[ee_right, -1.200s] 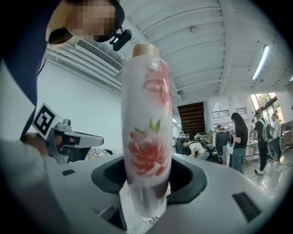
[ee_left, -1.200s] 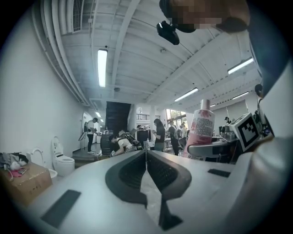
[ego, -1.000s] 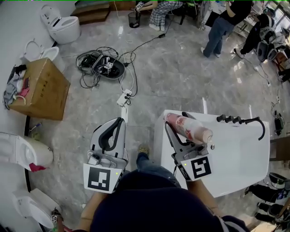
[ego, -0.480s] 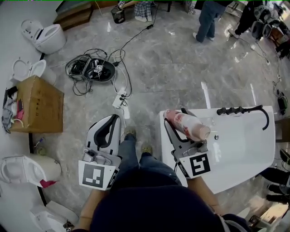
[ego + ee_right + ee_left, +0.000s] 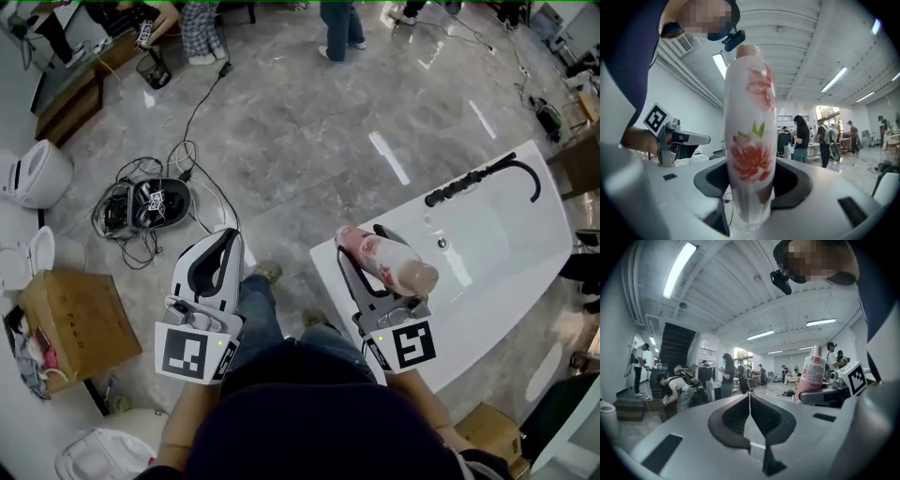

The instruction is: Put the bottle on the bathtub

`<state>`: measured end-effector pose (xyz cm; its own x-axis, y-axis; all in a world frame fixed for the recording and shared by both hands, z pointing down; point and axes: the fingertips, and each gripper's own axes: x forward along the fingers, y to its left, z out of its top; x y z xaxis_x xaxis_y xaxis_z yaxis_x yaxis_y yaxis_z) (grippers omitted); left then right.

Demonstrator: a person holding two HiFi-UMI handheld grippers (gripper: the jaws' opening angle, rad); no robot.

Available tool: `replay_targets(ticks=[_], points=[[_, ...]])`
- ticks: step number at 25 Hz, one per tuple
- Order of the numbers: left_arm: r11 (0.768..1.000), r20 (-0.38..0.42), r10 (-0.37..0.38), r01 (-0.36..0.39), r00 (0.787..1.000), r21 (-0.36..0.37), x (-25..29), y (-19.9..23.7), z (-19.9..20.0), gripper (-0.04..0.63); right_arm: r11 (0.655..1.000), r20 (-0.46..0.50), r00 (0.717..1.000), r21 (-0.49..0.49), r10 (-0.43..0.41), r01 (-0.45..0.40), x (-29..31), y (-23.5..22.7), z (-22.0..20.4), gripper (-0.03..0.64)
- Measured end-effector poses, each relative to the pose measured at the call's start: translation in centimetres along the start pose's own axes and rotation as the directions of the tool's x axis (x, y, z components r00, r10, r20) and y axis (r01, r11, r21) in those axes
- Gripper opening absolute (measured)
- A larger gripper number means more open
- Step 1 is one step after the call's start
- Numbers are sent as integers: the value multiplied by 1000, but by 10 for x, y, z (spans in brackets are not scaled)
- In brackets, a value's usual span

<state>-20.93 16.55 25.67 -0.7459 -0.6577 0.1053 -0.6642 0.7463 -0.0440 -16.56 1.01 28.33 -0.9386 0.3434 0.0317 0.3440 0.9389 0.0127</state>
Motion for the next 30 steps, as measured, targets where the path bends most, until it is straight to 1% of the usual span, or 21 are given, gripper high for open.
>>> replay_targets(ticks=[2, 4, 6, 9, 11, 13, 14, 17, 18, 19, 22, 23, 25, 26, 28, 30], points=[[995, -5, -99, 99, 995, 7, 25, 14, -9, 31, 996, -13, 996, -6, -91, 91, 15, -6, -11, 252], [978, -23, -209, 210, 978, 13, 51, 26, -14, 29, 981, -29, 981, 12, -193, 193, 29, -13, -18, 252], [947, -41, -320, 320, 947, 15, 74, 35, -15, 30, 956, -47, 956, 43, -289, 291, 40, -19, -23, 252], [891, -52, -452, 453, 891, 15, 99, 45, -17, 29, 909, -77, 909, 55, -410, 414, 52, -23, -31, 252], [850, -66, -525, 527, 848, 5, 112, 50, -22, 30, 870, -95, 869, 54, -485, 491, 56, -22, -36, 252], [805, -85, -592, 594, 801, -5, 122, 52, -29, 29, 825, -111, 824, 49, -556, 564, 55, -19, -39, 252], [776, -91, -628, 630, 773, -6, 126, 51, -32, 30, 798, -118, 797, 45, -593, 600, 53, -18, -40, 252], [675, -101, -734, 738, 671, 1, 135, 40, -37, 31, 699, -127, 698, 51, -704, 714, 44, -9, -39, 252], [644, -102, -761, 765, 641, 10, 136, 36, -38, 30, 671, -133, 672, 56, -729, 739, 41, -6, -40, 252], [617, -100, -781, 786, 616, 21, 136, 31, -39, 29, 653, -139, 654, 60, -743, 755, 38, -3, -41, 252], [556, -95, -825, 830, 558, 47, 136, 11, -44, 30, 620, -152, 622, 65, -768, 782, 30, 4, -48, 252], [533, -95, -839, 845, 535, 53, 135, 4, -47, 31, 604, -162, 605, 62, -780, 795, 26, 8, -52, 252], [475, -94, -873, 878, 479, 59, 130, -13, -54, 30, 562, -195, 561, 51, -805, 825, 15, 17, -61, 252], [449, -94, -886, 891, 453, 60, 127, -22, -58, 29, 547, -205, 544, 46, -814, 836, 11, 20, -65, 252], [412, -102, -904, 909, 416, 58, 123, -39, -65, 30, 530, -203, 527, 44, -826, 847, 4, 22, -68, 252], [387, -115, -913, 920, 391, 58, 120, -55, -72, 30, 521, -194, 520, 51, -832, 852, -2, 19, -71, 252]])
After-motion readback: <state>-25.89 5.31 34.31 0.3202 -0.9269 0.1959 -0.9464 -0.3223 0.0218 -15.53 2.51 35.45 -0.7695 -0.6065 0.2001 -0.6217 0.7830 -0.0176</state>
